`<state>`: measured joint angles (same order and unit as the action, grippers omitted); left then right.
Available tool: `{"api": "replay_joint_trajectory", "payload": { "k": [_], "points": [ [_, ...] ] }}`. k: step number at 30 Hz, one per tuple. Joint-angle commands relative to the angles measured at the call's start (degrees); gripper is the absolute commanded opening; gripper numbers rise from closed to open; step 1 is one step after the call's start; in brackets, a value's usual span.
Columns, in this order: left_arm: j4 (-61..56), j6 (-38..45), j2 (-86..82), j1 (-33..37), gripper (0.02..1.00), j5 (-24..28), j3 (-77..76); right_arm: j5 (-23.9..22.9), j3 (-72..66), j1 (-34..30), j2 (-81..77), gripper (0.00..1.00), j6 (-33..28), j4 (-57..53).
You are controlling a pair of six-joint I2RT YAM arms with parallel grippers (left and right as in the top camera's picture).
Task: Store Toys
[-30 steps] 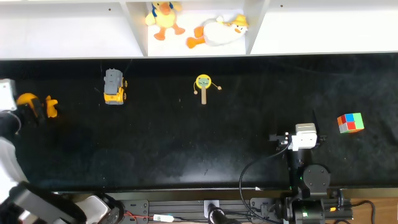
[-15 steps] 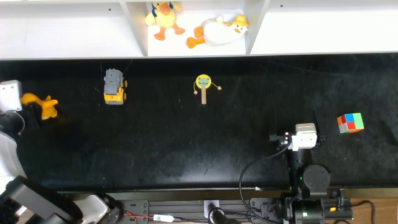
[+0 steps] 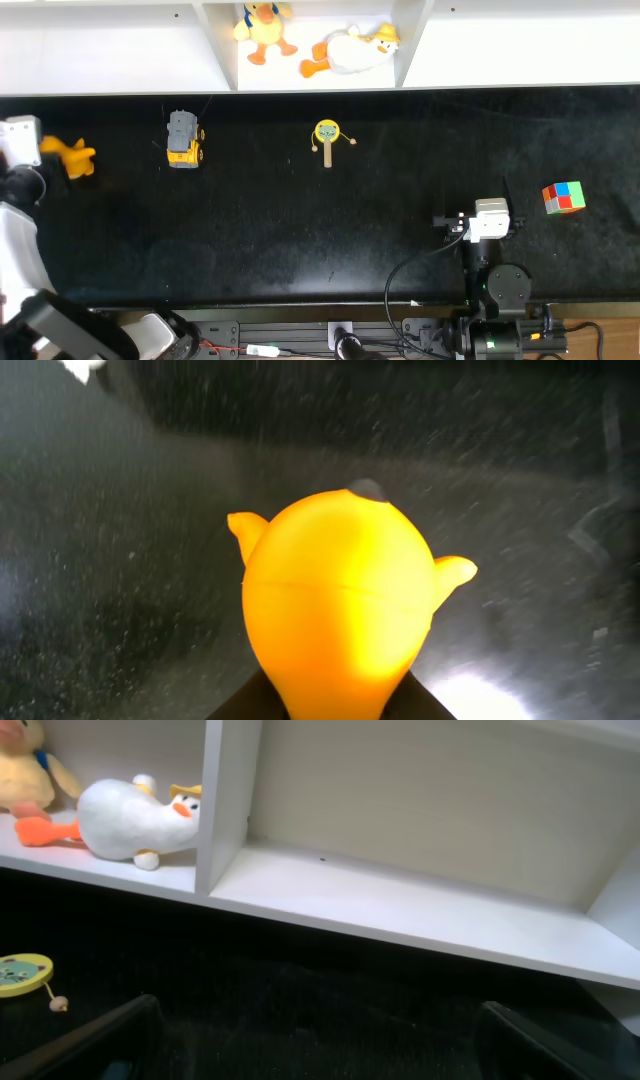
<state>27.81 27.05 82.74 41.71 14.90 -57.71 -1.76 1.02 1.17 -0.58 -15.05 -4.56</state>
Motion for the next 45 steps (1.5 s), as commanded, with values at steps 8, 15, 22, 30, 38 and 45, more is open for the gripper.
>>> {"api": "replay_joint_trajectory", "payload": {
  "k": [8,15,22,30,38,45],
  "points": [
    [-0.4,-18.7,-2.2,-7.0,0.104,0.5,-9.2,-0.2,-0.8,-0.2,0.3,0.996,0.0,0.3],
    [-1.9,-21.4,-2.2,-10.8,0.106,-1.8,-9.6,-0.2,-0.8,-0.2,0.3,0.996,0.0,0.3],
    [2.4,-22.9,0.7,-13.2,0.104,-5.1,-16.3,-0.2,-0.8,-0.2,0.3,0.996,0.0,0.2],
    [6.3,-22.8,5.4,-14.0,0.106,-5.6,-24.3,-0.2,-0.8,-0.2,0.3,0.996,0.0,0.2],
    [5.6,-22.9,9.7,-14.6,0.106,-5.6,-26.4,-0.2,-0.8,-0.2,0.3,0.996,0.0,0.3],
    [3.0,-22.9,11.9,-15.5,0.108,-5.9,-26.4,-0.2,-0.8,-0.2,0.3,0.996,0.0,0.3]
  ]
}}
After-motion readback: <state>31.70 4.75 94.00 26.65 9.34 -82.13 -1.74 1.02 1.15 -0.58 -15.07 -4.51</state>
